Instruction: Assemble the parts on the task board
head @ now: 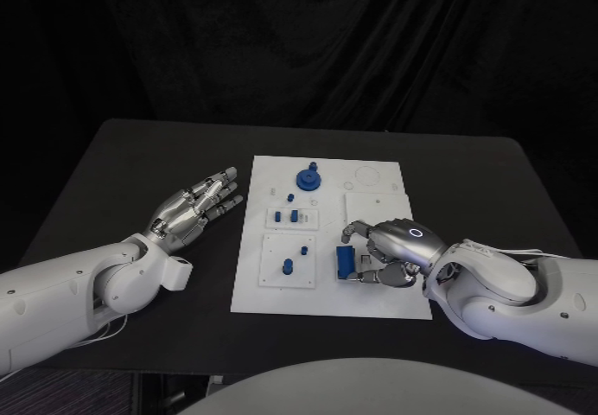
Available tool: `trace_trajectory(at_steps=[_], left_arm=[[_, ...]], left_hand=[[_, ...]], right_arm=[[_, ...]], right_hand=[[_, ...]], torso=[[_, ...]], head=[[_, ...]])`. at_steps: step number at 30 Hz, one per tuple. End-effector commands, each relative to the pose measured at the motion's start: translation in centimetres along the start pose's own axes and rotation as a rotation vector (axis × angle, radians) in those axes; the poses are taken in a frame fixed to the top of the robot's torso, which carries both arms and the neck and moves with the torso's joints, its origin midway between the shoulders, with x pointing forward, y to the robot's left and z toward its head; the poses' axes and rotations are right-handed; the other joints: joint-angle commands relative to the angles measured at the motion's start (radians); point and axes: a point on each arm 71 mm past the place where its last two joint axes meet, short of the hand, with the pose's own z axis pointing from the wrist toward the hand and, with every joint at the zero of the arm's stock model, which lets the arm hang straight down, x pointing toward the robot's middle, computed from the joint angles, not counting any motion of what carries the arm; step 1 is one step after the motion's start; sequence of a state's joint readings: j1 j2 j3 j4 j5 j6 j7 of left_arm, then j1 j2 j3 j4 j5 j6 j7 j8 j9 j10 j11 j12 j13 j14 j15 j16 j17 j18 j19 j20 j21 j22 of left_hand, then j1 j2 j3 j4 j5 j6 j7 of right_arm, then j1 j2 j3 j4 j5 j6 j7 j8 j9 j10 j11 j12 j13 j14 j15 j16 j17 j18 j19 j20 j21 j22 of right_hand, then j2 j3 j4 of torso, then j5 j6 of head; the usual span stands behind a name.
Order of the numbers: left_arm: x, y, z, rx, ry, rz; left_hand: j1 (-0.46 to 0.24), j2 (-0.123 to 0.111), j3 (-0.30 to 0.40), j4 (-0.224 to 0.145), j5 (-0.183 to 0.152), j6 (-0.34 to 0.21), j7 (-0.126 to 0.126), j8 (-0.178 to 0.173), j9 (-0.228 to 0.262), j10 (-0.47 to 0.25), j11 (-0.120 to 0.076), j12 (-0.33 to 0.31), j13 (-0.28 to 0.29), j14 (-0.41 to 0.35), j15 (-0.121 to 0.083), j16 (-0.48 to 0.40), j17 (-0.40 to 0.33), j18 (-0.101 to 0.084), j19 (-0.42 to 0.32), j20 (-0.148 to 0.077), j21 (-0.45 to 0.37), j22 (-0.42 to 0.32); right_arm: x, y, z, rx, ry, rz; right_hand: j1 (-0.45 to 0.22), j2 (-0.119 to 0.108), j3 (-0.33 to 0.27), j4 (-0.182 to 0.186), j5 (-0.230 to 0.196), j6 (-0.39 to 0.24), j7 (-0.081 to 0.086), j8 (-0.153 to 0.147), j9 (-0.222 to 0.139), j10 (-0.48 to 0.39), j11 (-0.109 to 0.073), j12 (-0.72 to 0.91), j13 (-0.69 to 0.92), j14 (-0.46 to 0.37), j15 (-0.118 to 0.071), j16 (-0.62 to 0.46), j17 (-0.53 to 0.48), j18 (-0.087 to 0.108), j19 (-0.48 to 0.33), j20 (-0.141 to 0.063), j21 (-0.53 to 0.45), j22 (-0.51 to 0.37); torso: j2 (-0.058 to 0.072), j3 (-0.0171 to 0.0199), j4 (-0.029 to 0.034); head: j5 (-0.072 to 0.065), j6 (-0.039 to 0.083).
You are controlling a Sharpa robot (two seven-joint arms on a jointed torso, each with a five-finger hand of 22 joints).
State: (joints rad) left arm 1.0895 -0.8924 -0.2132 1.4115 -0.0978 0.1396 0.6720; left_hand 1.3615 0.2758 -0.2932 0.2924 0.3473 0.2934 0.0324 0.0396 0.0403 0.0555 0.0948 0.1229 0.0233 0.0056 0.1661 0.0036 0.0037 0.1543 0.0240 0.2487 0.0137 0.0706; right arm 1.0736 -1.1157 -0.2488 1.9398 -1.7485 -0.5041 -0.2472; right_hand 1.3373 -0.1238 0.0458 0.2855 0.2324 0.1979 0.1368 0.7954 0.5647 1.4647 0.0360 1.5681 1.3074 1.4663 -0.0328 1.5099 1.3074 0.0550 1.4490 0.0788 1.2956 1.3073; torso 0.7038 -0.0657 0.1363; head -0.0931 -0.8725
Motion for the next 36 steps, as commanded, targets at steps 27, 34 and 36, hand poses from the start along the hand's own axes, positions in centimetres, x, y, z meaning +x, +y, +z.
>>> trace_trajectory(at_steps=[27, 34, 36], left_arm=[[0.26, 0.10, 0.10, -0.002, 0.024, -0.024], [0.23, 0.11, 0.07, -0.005, 0.023, -0.024], [0.24, 0.12, 0.08, -0.005, 0.024, -0.025]], left_hand=[[0.005, 0.005, 0.005, -0.001, 0.003, 0.008, 0.022, 0.007, 0.002, -0.005, -0.011, 0.002, 0.001, 0.002, 0.006, 0.000, -0.001, 0.005, -0.001, 0.010, 0.003, -0.003], [0.004, 0.005, 0.005, -0.001, 0.003, 0.013, 0.026, 0.008, 0.003, -0.005, -0.013, 0.002, 0.001, 0.002, 0.006, 0.000, -0.001, 0.005, -0.001, 0.010, 0.003, -0.004], [0.004, 0.006, 0.006, -0.001, 0.003, 0.016, 0.030, 0.009, 0.004, -0.005, -0.014, 0.002, 0.001, 0.002, 0.006, 0.000, -0.001, 0.005, -0.001, 0.010, 0.003, -0.004]], right_arm=[[0.86, 0.28, 0.30, 0.006, 0.033, -0.058], [0.67, 0.24, 0.20, 0.014, 0.013, -0.052], [0.64, 0.17, 0.17, 0.020, 0.009, -0.051]], right_hand=[[0.028, -0.016, -0.008, 0.006, 0.021, -0.045, 0.012, 0.024, -0.043, 0.106, 0.013, 0.003, 0.263, 0.049, 0.012, -0.020, 0.060, 0.019, -0.023, 0.007, -0.044, 0.164], [0.003, -0.016, -0.013, 0.007, 0.016, -0.057, 0.014, 0.025, -0.065, 0.106, 0.016, 0.003, 0.263, 0.048, 0.014, -0.022, 0.057, 0.020, -0.026, 0.009, -0.050, 0.163], [0.009, 0.003, 0.000, 0.003, 0.080, -0.057, 0.016, 0.032, -0.086, 0.106, 0.018, 0.003, 0.263, 0.048, 0.016, -0.021, 0.057, 0.020, -0.026, 0.010, -0.052, 0.163]], torso=[[0.000, 0.0004, -0.0008], [0.001, 0.0005, -0.0007], [0.000, 0.0006, -0.0008]], head=[[0.006, 0.000], [0.005, 0.000], [0.005, 0.000]])
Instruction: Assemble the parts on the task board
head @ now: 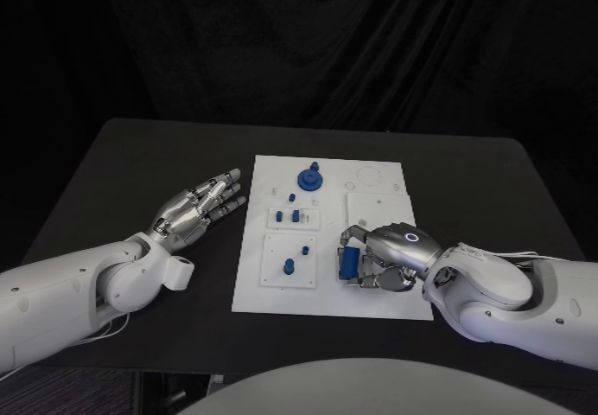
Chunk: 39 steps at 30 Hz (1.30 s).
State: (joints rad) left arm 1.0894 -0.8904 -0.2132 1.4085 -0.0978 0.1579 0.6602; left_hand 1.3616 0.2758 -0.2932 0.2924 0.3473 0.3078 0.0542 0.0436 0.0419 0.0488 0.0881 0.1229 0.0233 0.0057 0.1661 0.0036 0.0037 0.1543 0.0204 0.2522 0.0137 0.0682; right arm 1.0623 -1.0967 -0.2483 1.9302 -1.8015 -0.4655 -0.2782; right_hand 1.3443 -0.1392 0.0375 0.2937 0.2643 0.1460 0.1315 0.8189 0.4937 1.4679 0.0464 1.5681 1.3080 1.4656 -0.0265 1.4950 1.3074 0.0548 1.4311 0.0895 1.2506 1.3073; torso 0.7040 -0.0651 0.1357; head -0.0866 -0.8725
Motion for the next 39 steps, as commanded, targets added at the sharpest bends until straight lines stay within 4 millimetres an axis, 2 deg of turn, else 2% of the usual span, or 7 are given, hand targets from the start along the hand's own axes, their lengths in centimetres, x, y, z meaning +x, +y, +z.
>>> trace_trajectory(at_steps=[1, 5, 6, 10, 17, 32, 39], left_arm=[[0.18, 0.02, 0.05, 0.006, 0.010, -0.014], [0.21, 0.04, 0.07, 0.005, 0.011, -0.015], [0.21, 0.04, 0.07, 0.004, 0.011, -0.015], [0.19, 0.05, 0.05, 0.003, 0.011, -0.015], [0.19, 0.06, 0.03, 0.001, 0.011, -0.015], [0.14, 0.07, 0.00, -0.001, 0.011, -0.015], [0.10, 0.09, 0.02, -0.003, 0.010, -0.014]], left_hand=[[0.004, 0.006, 0.006, -0.001, 0.003, 0.002, 0.008, 0.005, 0.002, 0.001, -0.008, 0.002, 0.001, 0.002, 0.006, 0.000, -0.001, 0.005, 0.002, 0.007, 0.003, -0.001], [0.004, 0.006, 0.006, -0.001, 0.003, 0.005, 0.011, 0.006, 0.003, 0.001, -0.009, 0.003, 0.001, 0.002, 0.006, 0.000, -0.001, 0.005, 0.002, 0.007, 0.003, -0.002], [0.004, 0.006, 0.006, -0.001, 0.003, 0.005, 0.011, 0.006, 0.003, 0.001, -0.009, 0.003, 0.001, 0.002, 0.006, 0.000, -0.001, 0.005, 0.002, 0.007, 0.003, -0.002], [0.004, 0.007, 0.006, -0.001, 0.004, 0.008, 0.013, 0.007, 0.003, 0.001, -0.010, 0.003, 0.001, 0.002, 0.007, 0.000, -0.001, 0.005, 0.002, 0.007, 0.003, -0.002], [0.004, 0.007, 0.007, -0.001, 0.004, 0.010, 0.015, 0.008, 0.003, 0.001, -0.011, 0.003, 0.001, 0.002, 0.007, 0.000, -0.001, 0.005, 0.002, 0.007, 0.003, -0.002], [0.004, 0.007, 0.007, -0.001, 0.005, 0.015, 0.017, 0.009, 0.004, 0.001, -0.011, 0.004, 0.001, 0.002, 0.007, 0.000, -0.001, 0.005, 0.002, 0.007, 0.003, -0.001], [0.004, 0.007, 0.007, -0.001, 0.005, 0.016, 0.017, 0.009, 0.004, 0.001, -0.012, 0.004, 0.001, 0.002, 0.007, 0.000, -0.001, 0.005, 0.002, 0.007, 0.003, -0.001]], right_arm=[[-0.13, -0.16, -0.13, 0.025, -0.027, -0.001], [-0.24, -0.22, -0.18, 0.029, -0.041, 0.003], [-0.27, -0.22, -0.19, 0.029, -0.044, 0.004], [-0.30, -0.22, -0.21, 0.027, -0.049, 0.005], [-0.27, -0.20, -0.24, 0.023, -0.042, 0.018], [-0.16, 0.59, -0.62, -0.006, -0.021, 0.069], [-0.10, 0.76, -0.78, -0.008, -0.007, 0.093]], right_hand=[[0.005, 0.023, 0.010, -0.007, 0.070, -0.004, 0.022, 0.012, -0.020, 0.103, 0.008, 0.003, 0.263, 0.048, 0.010, -0.007, 0.057, 0.020, -0.008, 0.000, -0.009, 0.162], [0.003, 0.043, 0.019, -0.010, 0.175, 0.004, 0.023, 0.031, -0.039, 0.103, 0.010, 0.003, 0.263, 0.047, 0.011, -0.007, 0.055, 0.022, -0.011, 0.002, -0.017, 0.161], [0.001, 0.051, 0.024, -0.010, 0.226, 0.009, 0.023, 0.044, -0.045, 0.103, 0.010, 0.003, 0.263, 0.047, 0.012, -0.007, 0.054, 0.022, -0.010, 0.002, -0.018, 0.161], [-0.008, 0.059, 0.034, -0.010, 0.313, 0.026, 0.020, 0.070, -0.061, 0.103, 0.008, 0.003, 0.263, 0.047, 0.010, -0.007, 0.055, 0.022, -0.010, 0.001, -0.020, 0.161], [-0.016, 0.061, 0.060, -0.009, 0.418, 0.045, 0.018, 0.085, -0.088, 0.103, 0.005, 0.003, 0.263, 0.047, 0.008, -0.008, 0.052, 0.023, -0.010, -0.001, -0.022, 0.161], [-0.028, 0.058, 0.088, -0.007, 0.486, 0.053, 0.018, 0.091, -0.113, 0.103, 0.006, 0.003, 0.263, 0.048, 0.008, -0.007, 0.056, 0.022, -0.009, -0.001, -0.023, 0.161], [-0.042, 0.055, 0.121, -0.008, 0.558, 0.060, 0.019, 0.092, -0.136, 0.103, 0.007, 0.003, 0.263, 0.048, 0.009, -0.006, 0.057, 0.023, -0.011, -0.001, -0.026, 0.160]], torso=[[0.000, 0.0000, 0.0000], [0.001, 0.0006, 0.0000], [0.001, 0.0007, -0.0003], [0.000, 0.0002, -0.0010], [0.000, -0.0001, -0.0005], [0.000, -0.0011, -0.0007], [0.000, -0.0002, -0.0008]], head=[[-0.001, 0.000], [0.001, 0.000], [0.000, 0.000], [0.002, 0.000], [0.003, 0.000], [0.008, 0.000], [0.006, 0.000]])
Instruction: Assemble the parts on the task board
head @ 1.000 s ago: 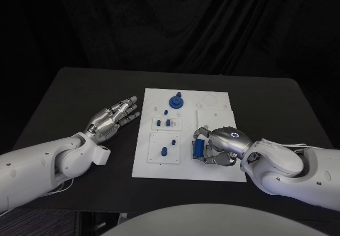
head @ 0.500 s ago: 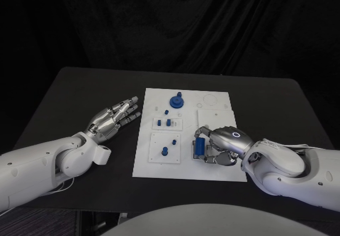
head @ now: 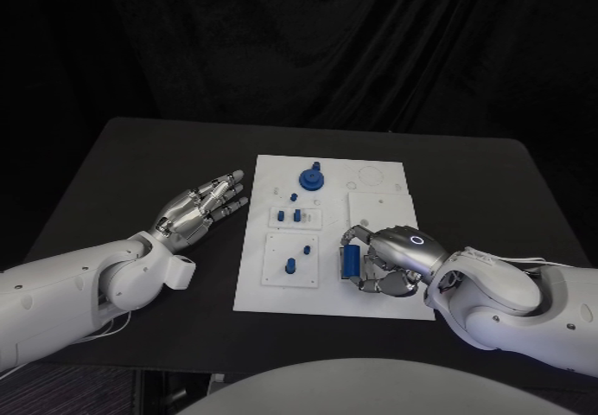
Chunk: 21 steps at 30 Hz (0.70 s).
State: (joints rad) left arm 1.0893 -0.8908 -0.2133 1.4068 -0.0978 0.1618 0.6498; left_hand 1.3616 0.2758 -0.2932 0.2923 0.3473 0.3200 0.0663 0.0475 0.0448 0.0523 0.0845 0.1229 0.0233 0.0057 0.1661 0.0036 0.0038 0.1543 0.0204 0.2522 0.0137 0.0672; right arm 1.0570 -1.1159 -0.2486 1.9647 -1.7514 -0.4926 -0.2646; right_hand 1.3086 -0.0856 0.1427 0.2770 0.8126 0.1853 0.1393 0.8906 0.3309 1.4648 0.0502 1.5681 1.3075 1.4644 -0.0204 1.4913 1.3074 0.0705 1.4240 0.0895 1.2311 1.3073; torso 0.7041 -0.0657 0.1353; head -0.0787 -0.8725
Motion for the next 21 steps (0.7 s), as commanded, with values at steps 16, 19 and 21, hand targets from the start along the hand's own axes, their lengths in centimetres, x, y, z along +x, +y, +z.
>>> trace_trajectory(at_steps=[16, 19, 21], left_arm=[[0.19, 0.06, 0.12, 0.006, 0.011, -0.014], [0.20, 0.07, 0.14, 0.006, 0.012, -0.014], [0.20, 0.08, 0.16, 0.005, 0.012, -0.014]], left_hand=[[0.004, 0.007, 0.007, -0.001, 0.005, 0.005, 0.006, 0.006, 0.001, -0.002, -0.008, 0.004, 0.001, 0.002, 0.007, 0.000, -0.001, 0.005, 0.003, 0.007, 0.003, 0.000], [0.004, 0.007, 0.007, -0.001, 0.005, 0.005, 0.006, 0.006, 0.001, -0.002, -0.008, 0.004, 0.001, 0.002, 0.007, 0.000, -0.001, 0.005, 0.003, 0.007, 0.003, 0.000], [0.004, 0.006, 0.007, -0.001, 0.004, 0.006, 0.007, 0.006, 0.002, -0.002, -0.008, 0.004, 0.001, 0.002, 0.007, 0.000, -0.001, 0.005, 0.003, 0.007, 0.003, 0.000]], right_arm=[[0.82, -0.45, -0.07, 0.023, 0.096, 0.044], [0.90, -0.53, -0.03, 0.026, 0.104, 0.043], [0.95, -0.60, 0.00, 0.029, 0.108, 0.042]], right_hand=[[-0.029, -0.014, 0.067, 0.008, -0.004, -0.040, 0.019, -0.062, -0.057, 0.021, 0.005, -0.043, 0.196, 0.038, 0.005, -0.012, 0.034, 0.013, -0.020, 0.002, -0.039, 0.152], [-0.033, -0.015, 0.070, 0.008, -0.017, -0.041, 0.020, -0.071, -0.069, 0.016, 0.006, -0.045, 0.191, 0.037, 0.006, -0.013, 0.033, 0.014, -0.021, 0.003, -0.040, 0.152], [-0.038, -0.015, 0.074, 0.006, -0.054, -0.059, 0.020, -0.097, -0.092, -0.001, 0.006, -0.056, 0.177, 0.035, 0.006, -0.015, 0.027, 0.015, -0.024, 0.003, -0.047, 0.150]], torso=[[0.000, 0.0003, -0.0002], [0.000, 0.0001, 0.0005], [0.000, -0.0001, 0.0016]], head=[[0.001, 0.000], [0.000, 0.000], [0.000, 0.000]])
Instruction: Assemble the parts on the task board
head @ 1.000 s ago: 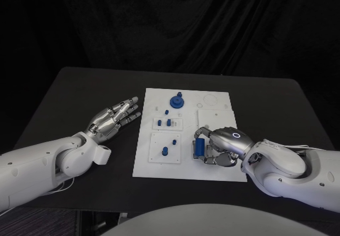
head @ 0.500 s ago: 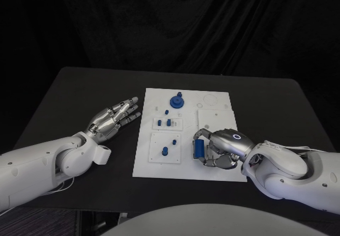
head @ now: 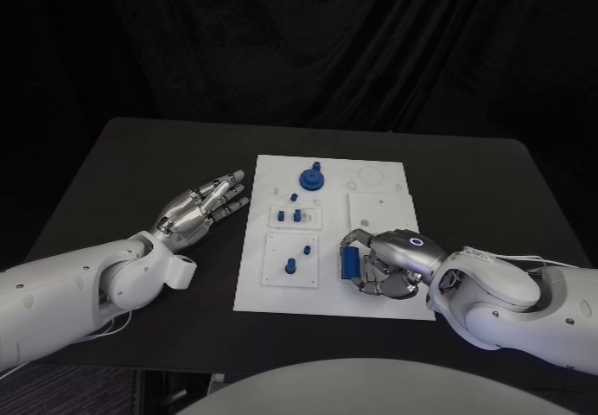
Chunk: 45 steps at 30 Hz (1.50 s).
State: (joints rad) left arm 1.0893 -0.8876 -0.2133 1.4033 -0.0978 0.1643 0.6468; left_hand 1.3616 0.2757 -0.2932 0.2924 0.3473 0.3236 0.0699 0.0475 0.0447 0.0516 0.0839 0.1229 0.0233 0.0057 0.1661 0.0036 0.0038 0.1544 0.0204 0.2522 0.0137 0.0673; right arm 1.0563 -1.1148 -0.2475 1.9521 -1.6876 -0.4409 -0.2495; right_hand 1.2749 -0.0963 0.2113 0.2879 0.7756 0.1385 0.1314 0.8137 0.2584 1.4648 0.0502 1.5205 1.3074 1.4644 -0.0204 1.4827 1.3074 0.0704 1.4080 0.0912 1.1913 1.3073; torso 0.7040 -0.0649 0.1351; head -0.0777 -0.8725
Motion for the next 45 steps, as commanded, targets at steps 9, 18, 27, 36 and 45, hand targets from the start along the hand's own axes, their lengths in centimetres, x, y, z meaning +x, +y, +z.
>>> trace_trajectory(at_steps=[9, 18, 27, 36, 45], left_arm=[[0.2, 0.1, 0.1, 0.007, 0.012, -0.014], [0.2, 0.1, 0.1, 0.005, 0.011, -0.014], [0.2, 0.0, 0.1, 0.008, 0.010, -0.013], [0.1, 0.0, 0.0, 0.008, 0.005, -0.010], [0.1, 0.0, 0.0, 0.010, 0.003, -0.009]], left_hand=[[0.005, 0.006, 0.007, -0.001, 0.006, 0.003, 0.006, 0.007, 0.002, -0.002, -0.009, 0.004, 0.001, 0.002, 0.007, 0.000, -0.001, 0.005, 0.002, 0.007, 0.003, -0.001], [0.005, 0.006, 0.007, -0.002, 0.006, 0.002, 0.006, 0.007, 0.002, -0.002, -0.009, 0.003, 0.001, 0.002, 0.007, 0.000, -0.001, 0.005, 0.003, 0.007, 0.003, -0.001], [0.006, 0.006, 0.008, -0.002, 0.007, 0.002, 0.007, 0.007, 0.002, -0.002, -0.009, 0.003, 0.001, 0.002, 0.007, 0.000, -0.001, 0.005, 0.002, 0.007, 0.003, -0.002], [0.006, 0.006, 0.008, -0.002, 0.007, 0.004, 0.007, 0.007, 0.002, -0.002, -0.009, 0.004, 0.001, 0.002, 0.007, 0.000, -0.001, 0.005, 0.002, 0.007, 0.003, -0.001], [0.006, 0.006, 0.008, -0.002, 0.007, 0.005, 0.007, 0.008, 0.002, -0.002, -0.009, 0.004, 0.001, 0.002, 0.007, 0.000, -0.001, 0.005, 0.003, 0.007, 0.003, 0.000]], right_arm=[[0.6, -0.3, 0.1, 0.017, 0.054, 0.014], [0.4, -0.3, 0.1, 0.013, 0.028, 0.024], [-0.6, 0.3, -0.3, -0.033, -0.081, 0.057], [-2.2, 0.1, -1.1, -0.035, -0.165, 0.126], [-3.5, -1.3, -2.0, 0.055, -0.131, 0.108]], right_hand=[[-0.016, -0.003, 0.005, -0.005, -0.094, -0.070, 0.012, -0.228, -0.120, -0.058, -0.006, -0.047, 0.126, 0.029, -0.003, -0.014, 0.011, 0.018, -0.013, -0.004, -0.021, 0.147], [-0.039, 0.008, -0.048, -0.003, -0.412, -0.124, -0.023, -0.429, -0.194, -0.128, -0.032, -0.106, 0.050, 0.021, -0.024, -0.029, -0.017, 0.021, -0.018, -0.024, -0.042, 0.143], [-0.072, -0.040, -0.160, 0.010, -0.652, -0.114, -0.024, -0.436, -0.210, -0.121, -0.035, -0.109, 0.044, 0.027, -0.028, -0.027, -0.011, 0.017, -0.005, -0.030, -0.030, 0.148], [-0.083, 0.031, -0.135, 0.000, -0.640, 0.083, 0.007, -0.157, -0.177, -0.019, -0.013, -0.033, 0.136, 0.043, -0.012, -0.011, 0.021, 0.007, 0.021, -0.017, 0.016, 0.161], [-0.038, 0.061, -0.146, -0.002, -0.570, 0.213, 0.011, -0.049, -0.146, 0.045, -0.006, 0.013, 0.202, 0.050, -0.005, -0.002, 0.038, 0.003, 0.032, -0.008, 0.043, 0.168]], torso=[[0.000, -0.0007, 0.0014], [0.000, -0.0007, 0.0006], [0.000, -0.0003, 0.0006], [0.000, 0.0006, -0.0004], [-0.002, 0.0001, 0.0019]], head=[[0.001, 0.000], [0.003, 0.000], [0.004, 0.000], [0.006, 0.000], [0.001, 0.000]])
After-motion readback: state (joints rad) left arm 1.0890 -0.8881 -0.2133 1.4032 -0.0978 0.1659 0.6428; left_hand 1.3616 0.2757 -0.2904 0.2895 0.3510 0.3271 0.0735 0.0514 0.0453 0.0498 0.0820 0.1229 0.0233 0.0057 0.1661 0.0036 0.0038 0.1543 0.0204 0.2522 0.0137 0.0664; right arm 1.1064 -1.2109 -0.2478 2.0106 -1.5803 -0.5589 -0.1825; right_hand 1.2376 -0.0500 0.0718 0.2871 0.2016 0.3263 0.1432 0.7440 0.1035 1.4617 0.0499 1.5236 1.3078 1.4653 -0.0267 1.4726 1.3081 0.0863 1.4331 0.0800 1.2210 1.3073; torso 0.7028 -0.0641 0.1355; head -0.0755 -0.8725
